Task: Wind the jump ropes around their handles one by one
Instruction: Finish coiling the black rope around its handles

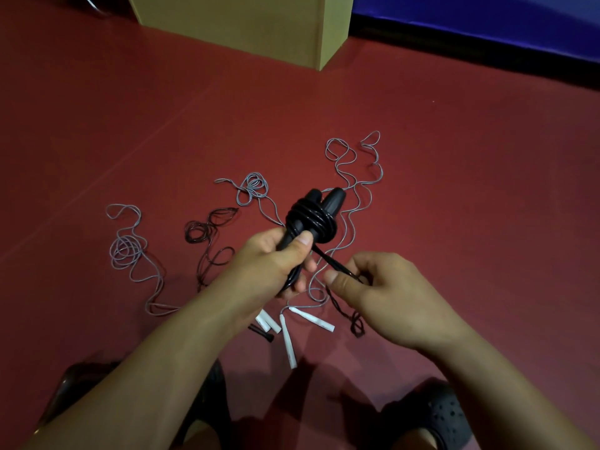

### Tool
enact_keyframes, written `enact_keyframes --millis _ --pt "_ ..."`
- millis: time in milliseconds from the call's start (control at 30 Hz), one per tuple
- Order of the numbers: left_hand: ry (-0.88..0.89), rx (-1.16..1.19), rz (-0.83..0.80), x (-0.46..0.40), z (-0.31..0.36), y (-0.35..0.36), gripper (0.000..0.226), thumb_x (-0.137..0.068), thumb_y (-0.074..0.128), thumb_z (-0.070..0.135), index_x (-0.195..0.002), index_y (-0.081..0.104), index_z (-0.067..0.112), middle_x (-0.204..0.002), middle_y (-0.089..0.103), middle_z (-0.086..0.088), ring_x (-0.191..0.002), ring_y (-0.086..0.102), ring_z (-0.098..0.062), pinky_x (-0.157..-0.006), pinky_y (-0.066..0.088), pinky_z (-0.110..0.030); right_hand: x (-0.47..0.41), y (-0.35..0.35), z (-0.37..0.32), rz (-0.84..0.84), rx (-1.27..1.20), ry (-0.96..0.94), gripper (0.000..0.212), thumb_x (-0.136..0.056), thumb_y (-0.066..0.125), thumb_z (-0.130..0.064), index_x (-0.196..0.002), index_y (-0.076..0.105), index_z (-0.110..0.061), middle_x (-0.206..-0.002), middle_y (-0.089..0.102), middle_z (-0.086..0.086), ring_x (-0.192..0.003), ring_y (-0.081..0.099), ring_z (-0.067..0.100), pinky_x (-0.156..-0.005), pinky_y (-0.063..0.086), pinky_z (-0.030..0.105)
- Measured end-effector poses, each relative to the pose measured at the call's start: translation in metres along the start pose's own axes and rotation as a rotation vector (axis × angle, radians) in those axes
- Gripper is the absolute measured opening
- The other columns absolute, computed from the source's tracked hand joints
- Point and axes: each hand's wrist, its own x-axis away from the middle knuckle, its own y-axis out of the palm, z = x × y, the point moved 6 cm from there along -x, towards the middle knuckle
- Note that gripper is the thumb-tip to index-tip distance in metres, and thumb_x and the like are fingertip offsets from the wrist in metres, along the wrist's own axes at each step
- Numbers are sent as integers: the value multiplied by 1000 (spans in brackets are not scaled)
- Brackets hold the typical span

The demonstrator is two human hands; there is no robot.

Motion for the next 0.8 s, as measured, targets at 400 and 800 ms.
enact_keyframes --millis 400,800 --pt "65 -288 171 -6 -4 -23 14 -97 58 32 -95 62 19 -71 68 3 -51 55 -11 -54 44 -27 4 -9 -10 106 13 -51 48 -88 65 -42 -55 48 -12 -41 39 -6 -44 36 11 -42 28 20" --pt "85 -703 178 -8 -11 -34 16 -88 69 36 -84 57 25 -70 64 1 -61 60 -19 -58 46 -33 3 -11 -7 167 -278 -141 26 -93 63 -27 -69 60 -17 -51 43 -11 -50 37 5 -49 32 22"
